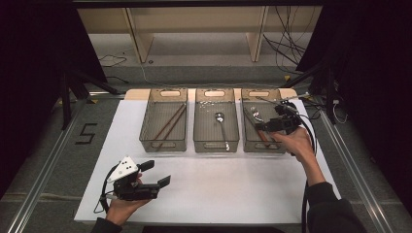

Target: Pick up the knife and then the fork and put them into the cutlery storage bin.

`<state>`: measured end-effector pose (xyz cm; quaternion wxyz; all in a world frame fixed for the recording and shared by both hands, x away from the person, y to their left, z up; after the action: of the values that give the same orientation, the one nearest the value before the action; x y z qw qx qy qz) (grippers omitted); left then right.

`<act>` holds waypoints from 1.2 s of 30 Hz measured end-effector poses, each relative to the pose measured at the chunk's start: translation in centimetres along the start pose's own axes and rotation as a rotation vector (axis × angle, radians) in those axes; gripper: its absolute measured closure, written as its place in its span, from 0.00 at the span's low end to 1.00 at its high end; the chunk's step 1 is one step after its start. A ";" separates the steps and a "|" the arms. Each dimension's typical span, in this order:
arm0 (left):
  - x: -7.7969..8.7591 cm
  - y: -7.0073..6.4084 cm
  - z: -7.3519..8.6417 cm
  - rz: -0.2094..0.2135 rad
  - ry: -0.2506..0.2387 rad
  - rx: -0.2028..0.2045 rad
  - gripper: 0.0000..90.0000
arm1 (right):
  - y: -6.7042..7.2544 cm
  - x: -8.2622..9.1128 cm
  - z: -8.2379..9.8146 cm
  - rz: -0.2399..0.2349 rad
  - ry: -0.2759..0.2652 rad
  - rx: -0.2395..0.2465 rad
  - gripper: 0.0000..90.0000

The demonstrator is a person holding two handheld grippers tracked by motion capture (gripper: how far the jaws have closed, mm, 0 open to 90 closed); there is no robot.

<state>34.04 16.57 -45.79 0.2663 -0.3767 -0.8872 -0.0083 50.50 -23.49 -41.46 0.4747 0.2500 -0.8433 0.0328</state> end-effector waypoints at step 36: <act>0.1 0.1 0.1 0.002 0.005 0.010 0.17 | 7.6 2.2 7.5 -0.136 -0.270 0.110 0.23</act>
<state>34.02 16.69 -45.84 0.2702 -0.3764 -0.8862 -0.0045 40.27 -19.96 -42.34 0.3439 0.3343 -0.8774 0.0129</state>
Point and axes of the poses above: each handheld gripper's, and its own axes: x roughly backward along the jaws, z roughly out of its underside, y roughly to its left, the point moved 5 cm from there along -x, roughly forward along the jaws, and after that the axes turned 7 degrees about y, right-handed, at the moved point
